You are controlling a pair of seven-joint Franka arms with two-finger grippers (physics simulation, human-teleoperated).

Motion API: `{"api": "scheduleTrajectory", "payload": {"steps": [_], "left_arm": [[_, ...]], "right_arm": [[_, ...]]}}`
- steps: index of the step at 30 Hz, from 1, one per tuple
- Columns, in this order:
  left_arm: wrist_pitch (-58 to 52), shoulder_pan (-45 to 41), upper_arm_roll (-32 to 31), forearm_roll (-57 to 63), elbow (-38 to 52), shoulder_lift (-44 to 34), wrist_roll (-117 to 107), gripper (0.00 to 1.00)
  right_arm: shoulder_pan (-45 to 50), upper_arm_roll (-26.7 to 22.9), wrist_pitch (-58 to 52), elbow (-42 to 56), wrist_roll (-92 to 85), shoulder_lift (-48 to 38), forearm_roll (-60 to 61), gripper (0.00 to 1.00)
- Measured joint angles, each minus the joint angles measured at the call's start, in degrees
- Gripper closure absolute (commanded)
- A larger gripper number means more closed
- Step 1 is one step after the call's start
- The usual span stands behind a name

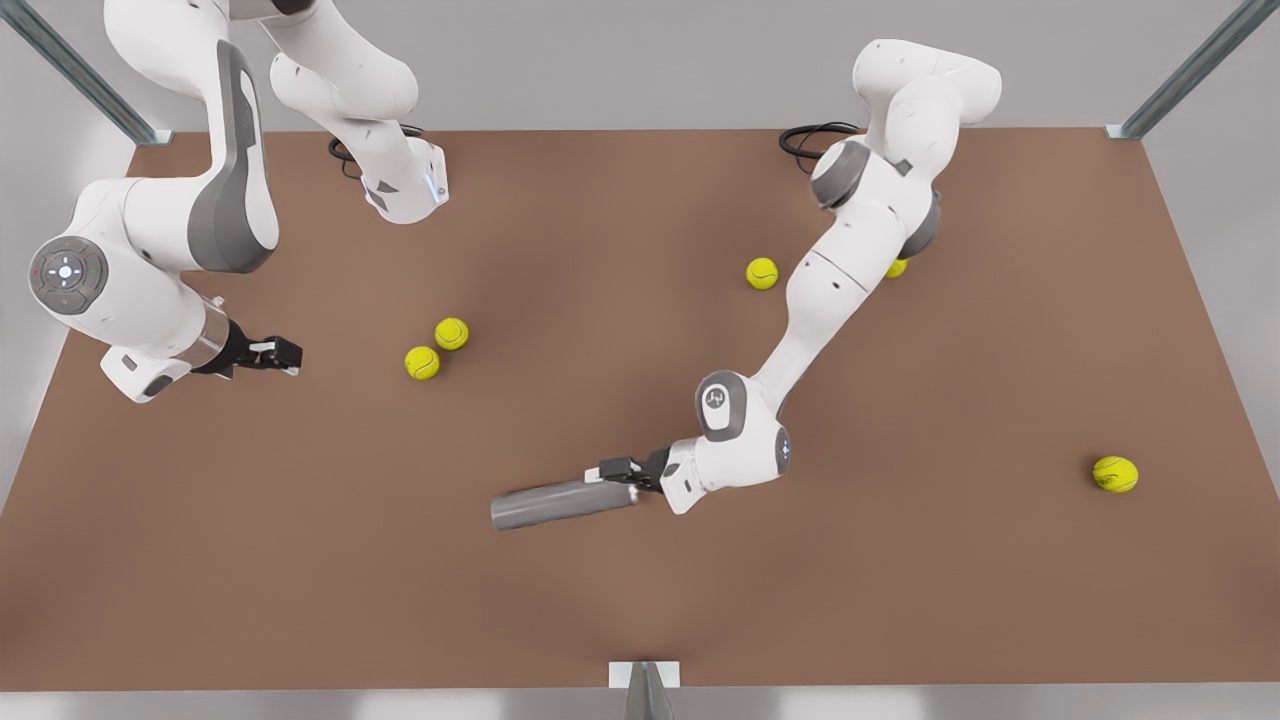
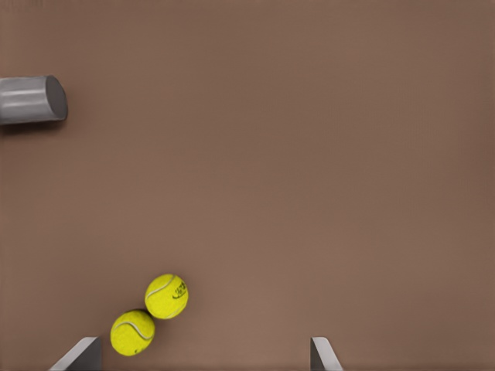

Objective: Put the tennis tube upright

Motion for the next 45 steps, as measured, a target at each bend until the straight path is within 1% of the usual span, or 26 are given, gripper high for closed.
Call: {"api": "scheduleTrajectory", "payload": {"steps": [5,6,7,9,13,16,20,25,27,29,32,35,40,45], "left_arm": [[-0.7,1.0,-3.1,0.0,-0.1,-0.8,-1.9,0.0],[-0.8,1.2,-3.7,0.0,-0.1,-1.0,-2.3,0.02],[-0.9,1.4,-4.0,0.1,-0.1,-1.2,-2.6,0.2],[-1.0,1.5,-4.5,0.1,-0.2,-1.7,-3.4,0.46],[-1.1,1.8,-4.6,0.2,-0.3,-2.1,-4.7,0.61],[-1.2,1.9,-4.6,0.2,-0.3,-2.1,-5.7,0.79],[-1.4,2.7,-4.7,0.4,-0.3,-2.2,-6.9,0.79],[-6.6,7.1,-4.5,1.8,-0.6,-5.7,-8.5,0.79],[-9.0,8.2,-4.4,7.0,-0.6,-8.2,-9.8,0.79],[-12.7,10.0,-4.4,14.9,-0.6,-11.2,-11.4,0.79],[-21.0,12.9,-4.3,27.8,-0.5,-16.1,-14.1,0.79],[-28.3,14.8,-4.3,36.8,-0.5,-18.1,-16.4,0.79],[-36.3,15.3,-2.4,43.7,-0.5,-20.5,-19.5,0.79],[-41.7,15.4,-1.8,50.5,-0.5,-22.0,-21.8,0.79]], "right_arm": [[0.1,0.0,0.2,0.0,0.4,0.1,0.0,0.0],[0.1,0.0,0.2,0.0,0.4,0.2,0.0,0.0],[0.0,0.0,0.2,0.0,0.5,0.2,0.0,0.0],[0.0,0.1,0.3,-0.3,0.6,0.2,0.0,0.0],[0.1,0.1,0.4,-0.6,0.8,0.2,0.0,0.0],[0.2,0.1,0.5,-0.9,0.9,0.2,0.0,0.0],[0.1,0.1,0.6,-1.2,1.0,0.1,0.0,0.0],[0.1,0.1,0.7,-1.2,1.1,0.1,0.0,0.0],[0.1,0.1,0.7,-1.2,1.2,0.0,0.0,0.0],[0.1,0.1,0.7,-1.2,1.2,0.0,0.0,0.0],[0.2,0.2,0.7,-1.4,1.3,0.0,0.0,0.0],[0.5,0.2,0.6,-1.6,1.3,-0.1,0.0,0.0],[0.5,0.2,0.6,-1.9,1.4,-0.1,0.1,0.0],[0.5,0.2,0.6,-2.0,1.4,-0.1,0.1,0.0]]}}
